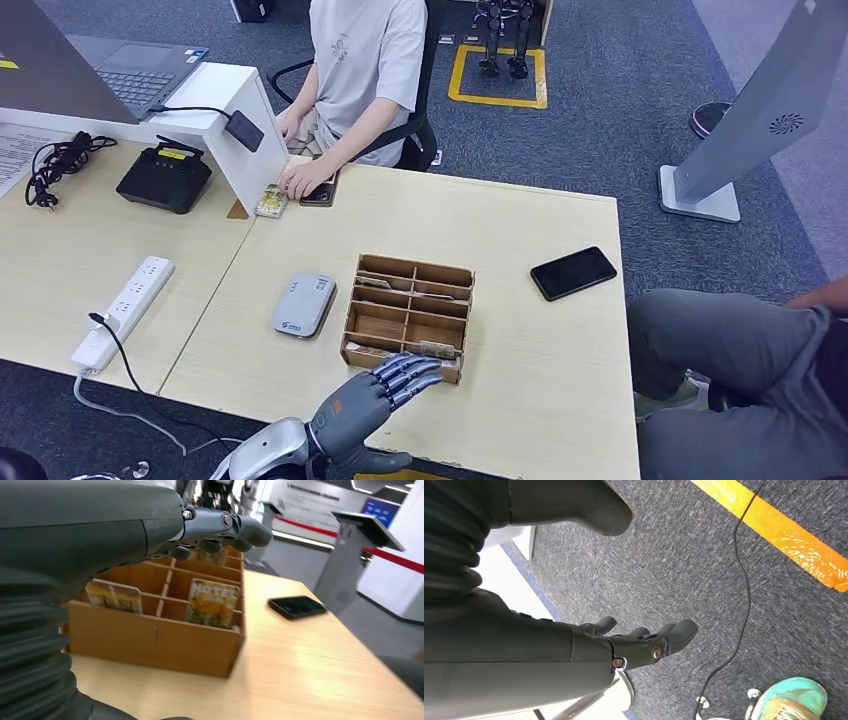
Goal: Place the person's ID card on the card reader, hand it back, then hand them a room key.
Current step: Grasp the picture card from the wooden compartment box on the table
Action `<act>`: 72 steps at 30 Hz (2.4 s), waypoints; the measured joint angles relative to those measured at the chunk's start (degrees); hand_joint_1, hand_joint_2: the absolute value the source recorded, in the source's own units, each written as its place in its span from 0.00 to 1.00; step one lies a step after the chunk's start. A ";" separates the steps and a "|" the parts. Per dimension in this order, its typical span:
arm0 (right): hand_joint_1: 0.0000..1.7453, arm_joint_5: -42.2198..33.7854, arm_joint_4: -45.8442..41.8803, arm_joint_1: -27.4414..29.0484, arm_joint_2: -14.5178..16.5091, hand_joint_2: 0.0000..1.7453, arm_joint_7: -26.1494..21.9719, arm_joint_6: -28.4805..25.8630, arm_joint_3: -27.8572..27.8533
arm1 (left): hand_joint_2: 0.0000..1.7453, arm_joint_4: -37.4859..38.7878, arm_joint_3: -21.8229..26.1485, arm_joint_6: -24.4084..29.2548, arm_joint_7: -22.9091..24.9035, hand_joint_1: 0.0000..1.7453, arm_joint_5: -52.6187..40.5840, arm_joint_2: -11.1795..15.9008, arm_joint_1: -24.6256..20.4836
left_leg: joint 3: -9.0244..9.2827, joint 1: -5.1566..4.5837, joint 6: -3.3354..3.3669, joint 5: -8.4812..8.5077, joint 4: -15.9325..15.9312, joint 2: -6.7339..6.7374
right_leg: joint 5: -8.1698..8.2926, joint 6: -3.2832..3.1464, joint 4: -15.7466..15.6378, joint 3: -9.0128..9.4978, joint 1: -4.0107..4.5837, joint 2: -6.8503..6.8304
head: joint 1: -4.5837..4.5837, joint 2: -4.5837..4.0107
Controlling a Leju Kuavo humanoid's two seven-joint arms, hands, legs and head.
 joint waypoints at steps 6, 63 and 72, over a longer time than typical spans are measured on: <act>0.00 0.00 0.00 -0.01 0.02 1.00 0.38 0.04 0.01 | 1.00 2.00 0.13 7.78 5.79 0.00 -12.80 -1.22 -0.03 | 0.01 -0.01 0.00 0.00 0.00 -0.01 | 0.00 0.00 0.00 0.00 -0.01 -0.01 | -0.01 0.00; 0.00 0.00 0.00 -0.06 0.26 1.00 0.36 0.01 0.04 | 1.00 12.69 18.20 9.34 12.41 0.00 -25.64 -11.92 -3.16 | 0.01 0.00 0.00 0.00 0.00 -0.01 | 0.00 0.00 0.01 0.00 0.01 -0.01 | -0.02 0.00; 0.00 0.00 0.00 -0.06 0.26 1.00 0.34 -0.13 0.15 | 1.00 12.99 19.21 9.32 11.95 0.00 -24.93 -12.43 -3.27 | 0.01 0.00 0.00 0.00 0.00 -0.01 | 0.00 0.00 0.00 0.00 0.00 -0.01 | -0.01 0.00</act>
